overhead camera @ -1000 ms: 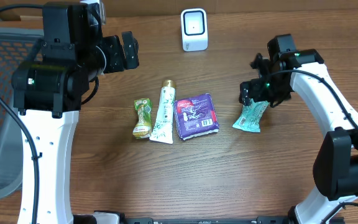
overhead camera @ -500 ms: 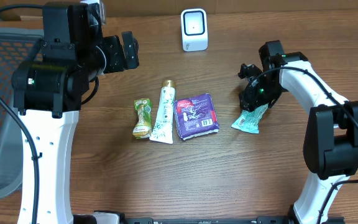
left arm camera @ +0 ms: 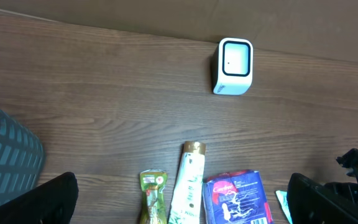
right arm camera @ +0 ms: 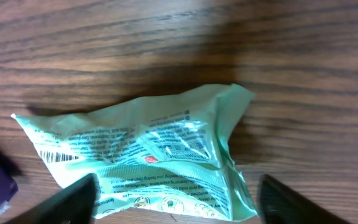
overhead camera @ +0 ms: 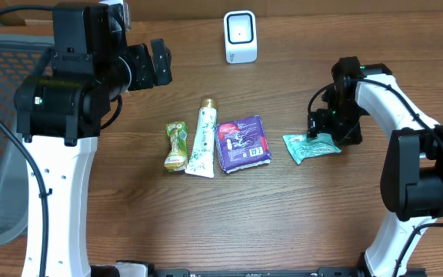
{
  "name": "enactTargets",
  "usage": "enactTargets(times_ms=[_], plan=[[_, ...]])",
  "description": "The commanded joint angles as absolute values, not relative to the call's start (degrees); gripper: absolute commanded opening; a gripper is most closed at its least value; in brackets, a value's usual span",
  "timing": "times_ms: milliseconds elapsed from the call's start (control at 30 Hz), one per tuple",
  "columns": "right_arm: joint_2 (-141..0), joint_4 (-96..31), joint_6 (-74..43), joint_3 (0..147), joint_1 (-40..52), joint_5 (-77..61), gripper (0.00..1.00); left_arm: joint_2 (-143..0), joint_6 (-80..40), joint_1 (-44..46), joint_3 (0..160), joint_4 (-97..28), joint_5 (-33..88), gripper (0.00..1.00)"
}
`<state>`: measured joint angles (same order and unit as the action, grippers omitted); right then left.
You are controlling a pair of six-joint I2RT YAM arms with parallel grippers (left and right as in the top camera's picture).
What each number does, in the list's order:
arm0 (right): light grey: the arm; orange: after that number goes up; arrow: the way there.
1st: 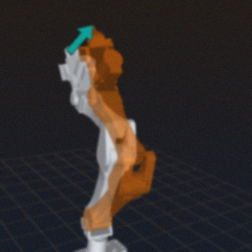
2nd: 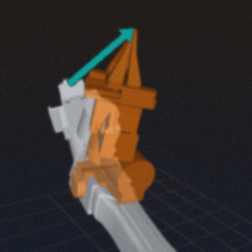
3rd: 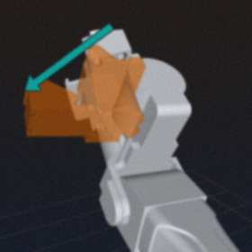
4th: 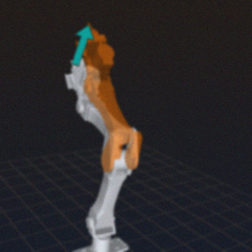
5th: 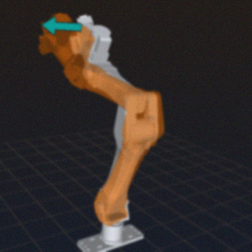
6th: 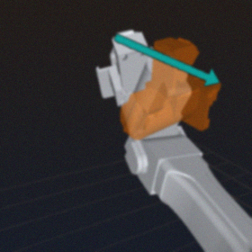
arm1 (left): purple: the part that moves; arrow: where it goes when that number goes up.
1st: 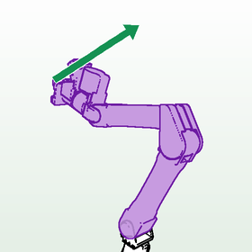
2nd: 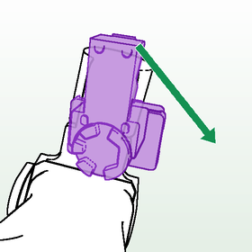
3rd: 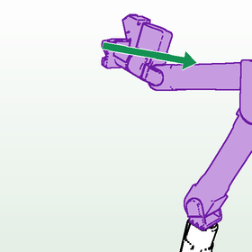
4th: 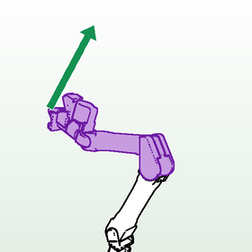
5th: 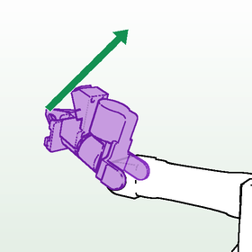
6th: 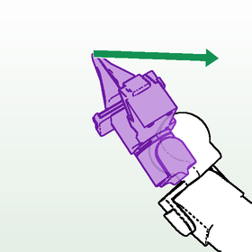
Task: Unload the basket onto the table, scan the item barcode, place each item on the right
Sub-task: 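Lift the wet-wipe pack and carry it up toward the white scanner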
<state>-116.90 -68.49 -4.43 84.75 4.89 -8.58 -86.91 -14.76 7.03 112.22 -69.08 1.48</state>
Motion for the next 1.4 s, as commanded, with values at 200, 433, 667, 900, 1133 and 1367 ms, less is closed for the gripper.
enactTargets(times_ms=[200, 433, 667, 900, 1133, 1367], plan=[[-117.08, -67.72, 5.39, 84.31, -4.99, -20.38, 0.84, -87.05, -13.72, 7.11, 112.62, -69.06, 0.91, 1.00], [-117.08, -61.08, 12.73, 76.58, -7.53, -30.89, 0.82, -87.05, -13.72, 7.09, 112.62, -69.06, 0.91, 1.00], [-117.08, -49.65, 11.46, 66.61, -7.03, -38.70, 0.65, -87.05, -13.72, 7.11, 112.62, -69.06, 0.91, 1.00], [-117.08, -40.56, 7.03, 59.96, -6.83, -39.24, 0.15, -87.05, -13.72, 7.09, 112.62, -69.06, 0.91, 1.00], [-116.66, -47.70, 7.33, 65.23, -7.27, -45.76, 0.04, -87.09, -13.72, 7.14, 112.62, -69.06, 0.91, 1.00], [-109.95, -67.83, 12.32, 82.56, -8.43, -45.71, 0.04, -87.09, -13.69, 7.14, 112.62, -69.06, 0.91, 1.00]])
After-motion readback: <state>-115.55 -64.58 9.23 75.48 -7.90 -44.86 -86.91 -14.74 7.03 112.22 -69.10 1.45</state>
